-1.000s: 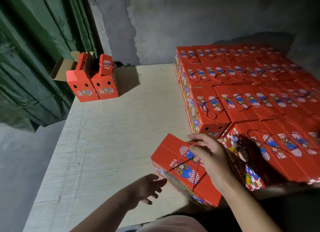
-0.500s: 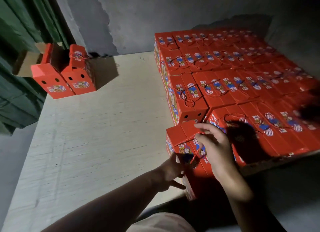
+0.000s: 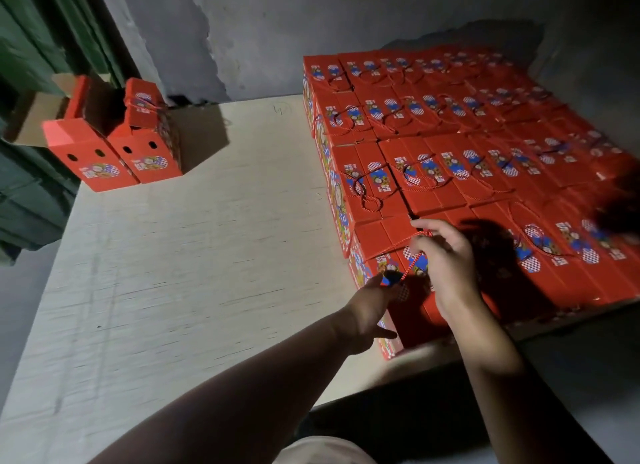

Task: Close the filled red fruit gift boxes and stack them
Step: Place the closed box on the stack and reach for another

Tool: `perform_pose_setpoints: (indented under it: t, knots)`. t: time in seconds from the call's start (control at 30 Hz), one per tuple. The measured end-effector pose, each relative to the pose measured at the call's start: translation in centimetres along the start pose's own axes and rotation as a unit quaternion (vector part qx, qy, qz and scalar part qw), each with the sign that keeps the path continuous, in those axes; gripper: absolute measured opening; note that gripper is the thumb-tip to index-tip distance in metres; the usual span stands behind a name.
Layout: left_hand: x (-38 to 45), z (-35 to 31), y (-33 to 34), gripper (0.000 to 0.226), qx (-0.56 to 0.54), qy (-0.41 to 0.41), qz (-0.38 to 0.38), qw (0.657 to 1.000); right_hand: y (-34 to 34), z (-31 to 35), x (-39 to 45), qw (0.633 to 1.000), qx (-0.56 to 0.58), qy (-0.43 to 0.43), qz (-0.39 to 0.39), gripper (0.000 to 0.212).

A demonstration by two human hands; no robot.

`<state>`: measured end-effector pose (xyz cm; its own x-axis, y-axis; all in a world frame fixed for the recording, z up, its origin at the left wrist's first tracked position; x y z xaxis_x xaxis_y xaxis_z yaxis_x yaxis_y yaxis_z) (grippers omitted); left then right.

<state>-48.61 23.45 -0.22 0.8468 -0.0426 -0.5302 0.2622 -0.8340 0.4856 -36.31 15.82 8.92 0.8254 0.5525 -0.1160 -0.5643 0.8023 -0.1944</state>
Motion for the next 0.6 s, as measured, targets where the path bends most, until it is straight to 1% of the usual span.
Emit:
perform_pose_setpoints:
  t: [0.07,0.1,0.17,0.23,0.27,0.3,0.37,0.4,0.43,0.5,0.53,0.6]
  knots:
    - [-0.1,0.1,0.1,0.060,0.003,-0.003,-0.001,1.000,-0.3,-0.1,0.5,0.999,-0.037,0.011,0.007,0.028]
    - [-0.1,0.2,0.1,0.066,0.011,-0.001,-0.002,1.000,-0.3,-0.2,0.8,0.998,-0.058,0.018,0.014,0.028]
    - [-0.4,0.1,-0.1,0.066,0.027,0.005,-0.003,1.000,0.2,-0.4,1.3,0.991,-0.120,0.038,0.039,0.027]
    - [-0.8,0.0,-0.6,0.061,0.028,0.013,-0.002,1.000,1.1,-1.0,1.9,0.975,-0.200,0.073,0.063,0.026]
    - [-1.1,-0.1,-1.0,0.058,0.029,0.018,-0.003,0.999,1.5,-1.3,2.2,0.959,-0.257,0.099,0.067,0.027]
    - [-1.4,-0.3,-1.6,0.055,0.030,0.019,-0.005,0.999,1.8,-1.6,2.3,0.930,-0.336,0.134,0.064,0.032]
    - [-2.3,-0.5,-3.7,0.049,0.029,0.029,-0.020,0.999,2.5,-1.6,2.2,0.850,-0.486,0.198,0.051,0.048]
    - [-2.8,-0.5,-5.1,0.045,0.023,0.030,-0.035,0.999,3.2,-1.2,2.1,0.823,-0.524,0.215,0.044,0.057]
    - [-3.5,-0.5,-6.6,0.040,0.012,0.035,-0.050,0.998,4.2,-0.8,2.1,0.814,-0.537,0.217,0.041,0.065]
    - [-4.9,-0.2,-10.0,0.035,-0.019,0.043,-0.085,0.995,7.6,0.2,2.5,0.831,-0.530,0.165,0.048,0.072]
    - [-5.7,0.2,-11.9,0.032,-0.027,0.042,-0.106,0.993,9.9,0.8,2.6,0.847,-0.516,0.115,0.056,0.069]
    - [-7.5,1.1,-15.5,0.028,-0.041,0.044,-0.140,0.988,15.1,1.2,2.4,0.867,-0.489,0.025,0.088,0.062]
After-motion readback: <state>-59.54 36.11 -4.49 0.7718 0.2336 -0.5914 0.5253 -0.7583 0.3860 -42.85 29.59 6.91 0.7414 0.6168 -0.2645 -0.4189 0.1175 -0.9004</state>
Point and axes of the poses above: each hand's wrist, its own x-axis towards the middle knuckle, its own y-axis out of the palm, z = x × y, the point moved 8 cm from there along x, towards the middle knuckle, and after that the axes turned 15 degrees about z, right-handed, at the moved point
